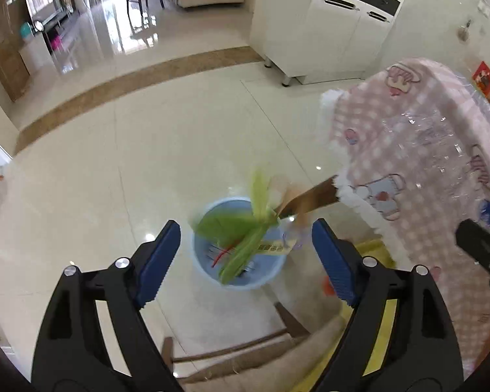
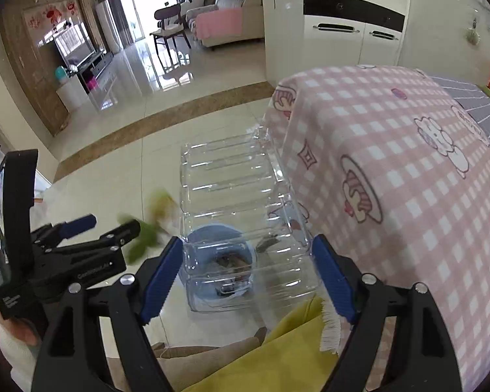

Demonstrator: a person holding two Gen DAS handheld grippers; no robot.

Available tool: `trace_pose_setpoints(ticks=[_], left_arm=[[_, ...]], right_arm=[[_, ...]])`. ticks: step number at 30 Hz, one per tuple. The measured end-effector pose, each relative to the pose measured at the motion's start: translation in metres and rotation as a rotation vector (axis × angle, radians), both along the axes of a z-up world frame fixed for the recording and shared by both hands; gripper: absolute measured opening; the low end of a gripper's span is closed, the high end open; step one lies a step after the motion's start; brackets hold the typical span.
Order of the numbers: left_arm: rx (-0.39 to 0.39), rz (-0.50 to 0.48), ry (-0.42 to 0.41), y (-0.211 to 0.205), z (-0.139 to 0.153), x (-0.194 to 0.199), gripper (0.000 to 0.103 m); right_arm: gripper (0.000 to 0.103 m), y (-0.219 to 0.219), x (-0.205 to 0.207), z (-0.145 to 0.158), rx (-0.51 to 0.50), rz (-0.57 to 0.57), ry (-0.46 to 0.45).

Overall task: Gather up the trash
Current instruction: 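Carry leaf and plastic tray over the blue bin and open both tools, then move both tools back over the table toward the remaining items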

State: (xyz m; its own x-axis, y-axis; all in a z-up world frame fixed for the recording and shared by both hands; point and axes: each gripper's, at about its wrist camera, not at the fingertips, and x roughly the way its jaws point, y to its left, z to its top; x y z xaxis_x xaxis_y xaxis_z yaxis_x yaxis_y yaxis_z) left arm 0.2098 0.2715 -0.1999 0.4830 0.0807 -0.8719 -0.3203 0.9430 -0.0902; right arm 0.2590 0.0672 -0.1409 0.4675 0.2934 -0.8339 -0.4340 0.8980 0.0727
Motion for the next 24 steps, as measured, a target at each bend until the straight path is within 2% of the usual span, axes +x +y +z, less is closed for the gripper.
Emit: trace_pose_setpoints(ticks=[4,9,15,17,21,24], left_arm=[[-0.040,0.018,0.014,0.009,-0.005,0.002,0.081],[-0.024,0.033,0.013,0.011,-0.006,-0.009,0.081],[0.045,0.075,0.000,0.022,0.003,-0.027,0.081],[0.053,0.096,-0.005,0.027,0.007,-0.034,0.081],[0.073,0.134,-0.011,0.037,0.012,-0.046,0.081],[0.088,0.142,0.015,0.038,0.007,-0.044,0.081]], right_arm=[[0.079,0.006,0.004,-0.007,-0.023,0.004,0.005],[0.079,0.025,0.011,-0.019,-0.052,0.041,0.035],[0.081,0.063,0.012,-0.020,-0.060,0.107,0.032],[0.085,0.071,0.016,-0.026,-0.069,0.112,0.067],[0.085,0.072,0.020,-0.038,-0.048,0.102,0.133],[0.085,0.070,0.020,-0.043,-0.022,0.096,0.177]])
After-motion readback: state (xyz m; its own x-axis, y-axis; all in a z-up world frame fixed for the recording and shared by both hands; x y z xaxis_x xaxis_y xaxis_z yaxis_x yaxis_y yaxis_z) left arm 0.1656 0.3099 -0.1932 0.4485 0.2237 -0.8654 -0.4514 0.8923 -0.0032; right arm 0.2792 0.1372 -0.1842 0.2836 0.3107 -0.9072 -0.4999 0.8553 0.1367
